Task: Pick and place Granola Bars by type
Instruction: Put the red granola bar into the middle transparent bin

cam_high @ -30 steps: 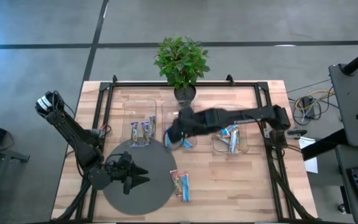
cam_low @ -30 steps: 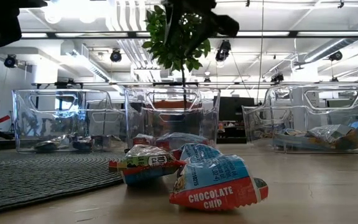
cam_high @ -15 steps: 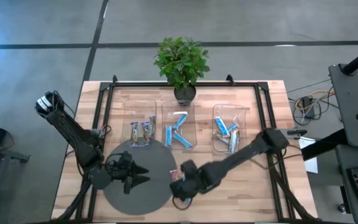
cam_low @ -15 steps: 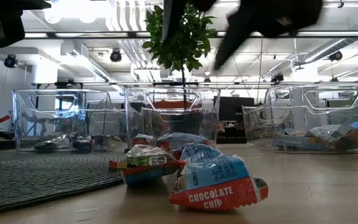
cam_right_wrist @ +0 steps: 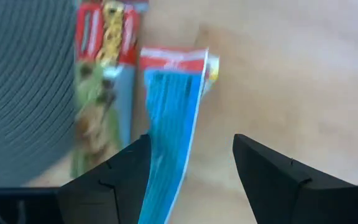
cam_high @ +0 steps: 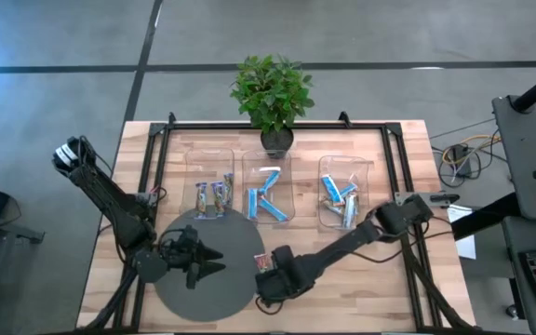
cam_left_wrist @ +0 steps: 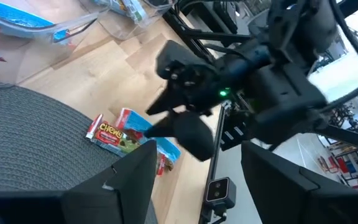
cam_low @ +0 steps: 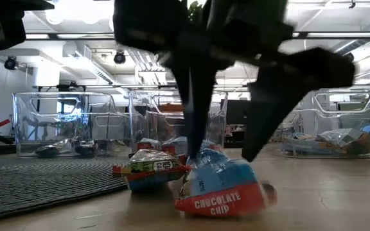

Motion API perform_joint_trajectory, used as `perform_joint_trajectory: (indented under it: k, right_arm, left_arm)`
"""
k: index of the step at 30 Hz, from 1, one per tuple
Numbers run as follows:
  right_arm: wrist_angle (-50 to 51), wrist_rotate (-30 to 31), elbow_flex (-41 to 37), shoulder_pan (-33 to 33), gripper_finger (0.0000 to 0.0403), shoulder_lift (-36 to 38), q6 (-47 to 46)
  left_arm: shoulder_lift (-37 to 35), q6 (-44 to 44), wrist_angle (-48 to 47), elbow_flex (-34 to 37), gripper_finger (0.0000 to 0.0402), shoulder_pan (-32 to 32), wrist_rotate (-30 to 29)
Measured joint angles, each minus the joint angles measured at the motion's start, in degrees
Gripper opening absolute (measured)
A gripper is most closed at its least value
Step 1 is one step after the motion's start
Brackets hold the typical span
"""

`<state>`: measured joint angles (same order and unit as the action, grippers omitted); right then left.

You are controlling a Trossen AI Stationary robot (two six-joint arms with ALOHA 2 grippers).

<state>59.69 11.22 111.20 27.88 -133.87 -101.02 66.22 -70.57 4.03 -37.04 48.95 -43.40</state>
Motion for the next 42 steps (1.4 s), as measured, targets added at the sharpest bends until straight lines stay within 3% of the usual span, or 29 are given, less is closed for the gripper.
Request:
perform_joint_trajectory:
  k: [5, 22, 25, 31, 36, 42]
  right_arm:
    - [-3.49, 0.42, 0.0, -1.76, 0.0219, -0.22, 5.51]
    - [-4.13, -2.43, -3.3, -3.28, 0.0215, -0.12, 9.53]
    - [-3.34, -2.71, -3.58, -3.41, 0.0189, -0.01, 10.34]
    - [-2.5, -2.3, -2.83, -3.38, 0.0093, 0.19, 12.34]
    - [-0.22, 7.05, -0.08, -3.14, 0.0033, 4.9, 12.68]
    - [7.65, 22.42, 1.92, -7.03, 0.0051, 14.52, 11.98]
  left_arm:
    - [0.0, 0.0, -0.07, 0.0, 0.0216, 0.0, 0.02]
    - [0.0, 0.24, -0.37, 0.0, 0.0216, 0.0, 0.11]
    - [0.0, 0.28, -0.37, 0.0, 0.0216, 0.0, 0.11]
    - [0.0, 0.31, -0.37, 0.0, 0.0216, 0.0, 0.11]
    - [0.0, 0.29, -0.24, 0.0, 0.0216, 0.0, 0.11]
    - [0.0, 0.09, -0.12, 0.0, 0.0216, -0.01, 0.07]
